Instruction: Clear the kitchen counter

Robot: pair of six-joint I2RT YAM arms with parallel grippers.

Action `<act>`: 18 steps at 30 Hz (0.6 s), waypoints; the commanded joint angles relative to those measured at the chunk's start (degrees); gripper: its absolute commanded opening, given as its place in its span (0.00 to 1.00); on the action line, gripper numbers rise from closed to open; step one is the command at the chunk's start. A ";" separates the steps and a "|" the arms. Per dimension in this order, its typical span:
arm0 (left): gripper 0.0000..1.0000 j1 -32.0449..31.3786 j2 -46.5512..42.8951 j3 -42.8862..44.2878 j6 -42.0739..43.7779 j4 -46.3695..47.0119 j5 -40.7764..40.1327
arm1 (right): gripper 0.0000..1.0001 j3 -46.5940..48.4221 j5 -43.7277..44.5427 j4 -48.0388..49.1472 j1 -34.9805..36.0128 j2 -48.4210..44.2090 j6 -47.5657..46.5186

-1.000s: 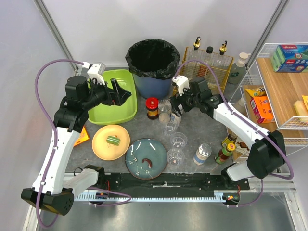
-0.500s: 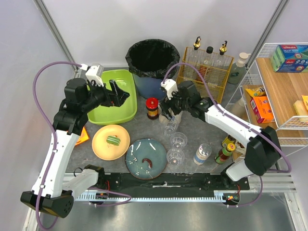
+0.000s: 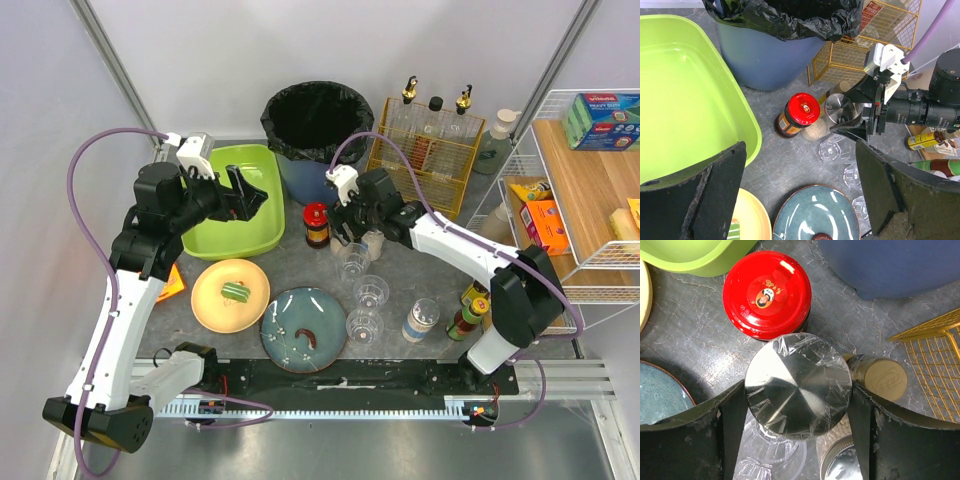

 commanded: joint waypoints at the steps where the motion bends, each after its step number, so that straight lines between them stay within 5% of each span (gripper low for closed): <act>1: 0.95 -0.03 -0.61 1.18 0.68 0.96 -1.10 | 0.78 2.64 1.81 1.47 0.78 1.22 1.09; 9: 0.95 -0.12 -1.05 1.53 1.29 0.25 -1.72 | 0.23 5.18 4.72 -2.65 1.39 -2.89 -1.71; 18: 0.95 -0.03 -0.79 1.26 0.85 0.25 -2.24 | 0.00 13.61 4.98 -5.11 1.30 -8.79 2.49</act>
